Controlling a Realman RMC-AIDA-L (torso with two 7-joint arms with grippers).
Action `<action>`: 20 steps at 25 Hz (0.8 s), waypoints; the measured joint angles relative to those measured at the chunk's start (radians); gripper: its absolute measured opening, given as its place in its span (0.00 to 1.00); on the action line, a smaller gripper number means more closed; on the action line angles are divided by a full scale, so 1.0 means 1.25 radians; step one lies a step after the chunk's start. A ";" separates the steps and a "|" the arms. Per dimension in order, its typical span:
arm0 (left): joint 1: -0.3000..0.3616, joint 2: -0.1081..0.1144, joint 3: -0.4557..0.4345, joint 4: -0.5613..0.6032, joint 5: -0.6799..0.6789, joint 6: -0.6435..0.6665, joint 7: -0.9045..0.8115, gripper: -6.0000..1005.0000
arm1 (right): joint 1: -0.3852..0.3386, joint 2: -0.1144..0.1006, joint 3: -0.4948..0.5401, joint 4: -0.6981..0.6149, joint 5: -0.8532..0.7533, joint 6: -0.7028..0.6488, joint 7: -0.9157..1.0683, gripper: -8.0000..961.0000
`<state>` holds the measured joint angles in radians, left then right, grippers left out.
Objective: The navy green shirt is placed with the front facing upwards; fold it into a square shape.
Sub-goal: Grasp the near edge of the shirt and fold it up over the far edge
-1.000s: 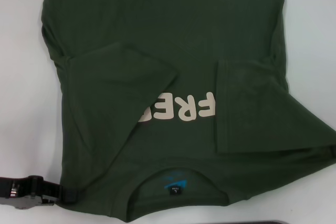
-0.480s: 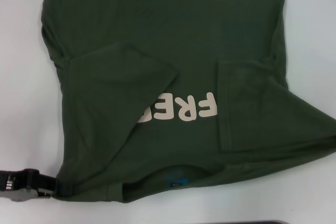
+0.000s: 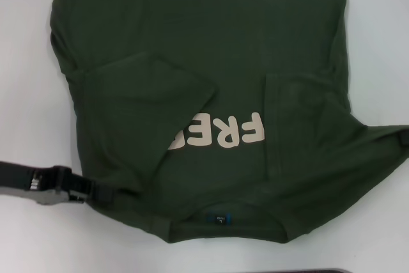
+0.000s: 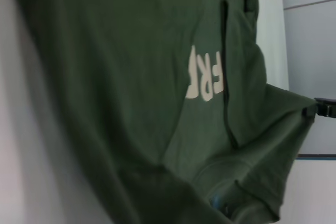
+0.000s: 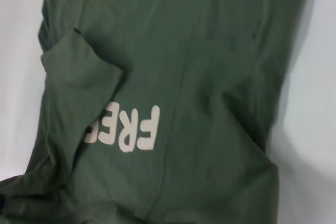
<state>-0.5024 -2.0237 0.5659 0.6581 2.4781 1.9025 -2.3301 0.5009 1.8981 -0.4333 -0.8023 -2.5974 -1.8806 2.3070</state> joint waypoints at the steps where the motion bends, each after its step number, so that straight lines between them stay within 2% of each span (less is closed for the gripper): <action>1: -0.007 0.000 0.000 0.000 0.000 0.001 -0.003 0.05 | 0.003 0.000 0.001 0.000 0.001 0.000 0.000 0.01; 10: -0.058 0.015 -0.045 0.004 -0.022 0.043 -0.024 0.05 | 0.022 -0.003 0.013 0.000 0.008 -0.001 0.002 0.01; 17: -0.088 0.043 -0.102 -0.001 -0.024 0.044 -0.043 0.05 | 0.025 -0.014 0.026 0.000 0.016 -0.006 0.013 0.01; 20: -0.104 0.045 -0.108 -0.004 -0.029 0.031 -0.052 0.05 | 0.031 -0.017 0.038 -0.001 0.017 0.000 0.023 0.01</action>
<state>-0.6330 -1.9669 0.4305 0.6532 2.4414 1.9418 -2.3954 0.5392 1.8770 -0.3854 -0.8037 -2.5757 -1.8812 2.3352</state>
